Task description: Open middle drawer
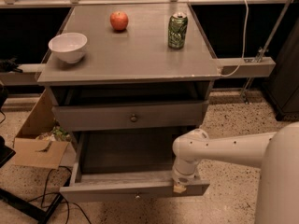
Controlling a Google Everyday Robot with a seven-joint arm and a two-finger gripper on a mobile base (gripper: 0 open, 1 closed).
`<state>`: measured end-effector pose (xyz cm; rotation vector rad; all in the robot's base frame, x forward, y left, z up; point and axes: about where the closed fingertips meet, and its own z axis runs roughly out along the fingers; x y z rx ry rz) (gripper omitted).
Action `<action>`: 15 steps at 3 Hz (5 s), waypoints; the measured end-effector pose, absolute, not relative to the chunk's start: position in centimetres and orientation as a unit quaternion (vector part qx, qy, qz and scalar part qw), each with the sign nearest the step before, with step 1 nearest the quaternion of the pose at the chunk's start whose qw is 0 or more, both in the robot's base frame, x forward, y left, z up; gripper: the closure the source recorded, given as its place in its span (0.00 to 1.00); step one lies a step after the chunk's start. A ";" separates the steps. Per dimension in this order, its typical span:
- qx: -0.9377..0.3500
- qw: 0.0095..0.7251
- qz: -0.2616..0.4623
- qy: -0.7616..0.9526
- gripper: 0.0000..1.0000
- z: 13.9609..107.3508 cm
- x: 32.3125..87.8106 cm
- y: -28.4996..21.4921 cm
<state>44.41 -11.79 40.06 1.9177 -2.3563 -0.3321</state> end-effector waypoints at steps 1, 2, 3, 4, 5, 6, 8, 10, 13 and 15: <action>0.620 0.041 -0.117 -0.775 1.00 40.0 43.3 -11.7; 0.620 0.041 -0.117 -0.775 1.00 40.0 43.8 -11.7; 0.620 0.041 -0.117 -0.775 1.00 40.0 44.2 -11.7; 0.620 0.041 -0.117 -0.775 0.79 40.0 44.2 -11.7; 0.620 0.041 -0.117 -0.775 0.54 40.0 44.2 -11.7; 0.620 0.041 -0.117 -0.775 0.32 40.0 44.2 -11.7; 0.620 0.041 -0.117 -0.775 0.00 40.0 44.2 -11.7; 0.627 0.044 -0.110 -0.770 0.00 40.7 45.7 -11.2; 0.573 0.136 -0.161 -0.792 0.77 45.2 35.7 -10.6; 0.513 0.160 -0.199 -0.819 0.00 43.4 24.7 -14.0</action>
Offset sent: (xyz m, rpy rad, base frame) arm -0.5231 -0.0148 -0.0301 0.6254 0.2879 -0.5764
